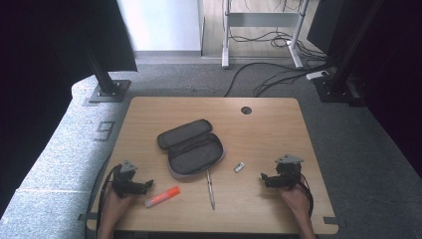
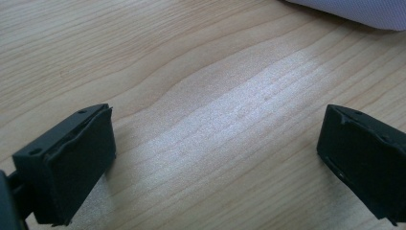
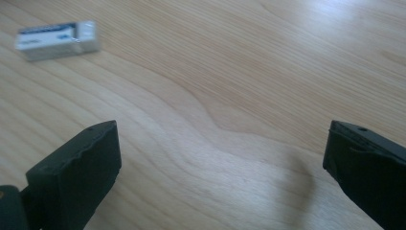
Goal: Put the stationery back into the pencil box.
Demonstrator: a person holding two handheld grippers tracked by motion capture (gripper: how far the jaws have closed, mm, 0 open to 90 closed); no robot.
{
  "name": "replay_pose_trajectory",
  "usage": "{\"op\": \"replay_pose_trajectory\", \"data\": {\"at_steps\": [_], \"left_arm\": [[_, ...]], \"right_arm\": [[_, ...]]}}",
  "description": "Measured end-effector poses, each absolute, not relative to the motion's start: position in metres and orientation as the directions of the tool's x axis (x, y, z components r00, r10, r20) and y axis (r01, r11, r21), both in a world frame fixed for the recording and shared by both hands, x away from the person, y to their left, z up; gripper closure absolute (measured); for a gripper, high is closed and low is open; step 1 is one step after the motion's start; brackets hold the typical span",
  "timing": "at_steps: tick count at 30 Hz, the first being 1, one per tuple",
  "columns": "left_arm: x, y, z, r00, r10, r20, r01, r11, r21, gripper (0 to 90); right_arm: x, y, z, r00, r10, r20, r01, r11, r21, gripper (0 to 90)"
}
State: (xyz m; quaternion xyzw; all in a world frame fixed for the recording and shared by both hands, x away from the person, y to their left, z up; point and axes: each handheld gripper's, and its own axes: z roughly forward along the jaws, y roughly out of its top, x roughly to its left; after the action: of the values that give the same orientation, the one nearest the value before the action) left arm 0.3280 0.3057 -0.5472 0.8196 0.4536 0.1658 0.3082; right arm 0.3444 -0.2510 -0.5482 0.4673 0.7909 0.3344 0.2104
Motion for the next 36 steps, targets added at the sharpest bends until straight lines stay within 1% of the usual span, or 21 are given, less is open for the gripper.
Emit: {"op": "replay_pose_trajectory", "data": {"at_steps": [7,15,24,32,33,36], "left_arm": [[0.328,0.306,-0.547,0.534,0.846,-0.008,0.641,-0.398,0.656,0.0],[0.328,0.306,-0.547,0.534,0.846,-0.008,0.641,-0.399,0.656,0.0],[0.328,0.306,-0.547,0.534,0.846,-0.008,0.641,-0.399,0.656,0.0],[0.328,0.306,-0.547,0.533,0.846,-0.008,0.641,-0.398,0.656,0.0],[0.328,0.306,-0.547,0.533,0.846,-0.008,0.641,-0.399,0.656,0.0],[0.328,0.306,-0.547,0.533,0.846,-0.008,0.641,-0.398,0.656,0.0]], "right_arm": [[0.341,-0.245,-0.536,-0.511,0.859,0.002,0.572,0.339,0.747,0.0],[0.339,-0.229,-0.517,-0.565,0.825,-0.017,0.528,0.378,0.76,0.0],[0.342,-0.209,-0.511,-0.61,0.792,-0.02,0.505,0.408,0.761,1.3],[0.348,-0.187,-0.508,-0.655,0.755,-0.035,0.474,0.446,0.759,10.9],[0.349,-0.184,-0.509,-0.661,0.749,-0.034,0.475,0.453,0.755,13.1],[0.355,-0.177,-0.513,-0.672,0.74,-0.035,0.483,0.473,0.737,15.5]]}}
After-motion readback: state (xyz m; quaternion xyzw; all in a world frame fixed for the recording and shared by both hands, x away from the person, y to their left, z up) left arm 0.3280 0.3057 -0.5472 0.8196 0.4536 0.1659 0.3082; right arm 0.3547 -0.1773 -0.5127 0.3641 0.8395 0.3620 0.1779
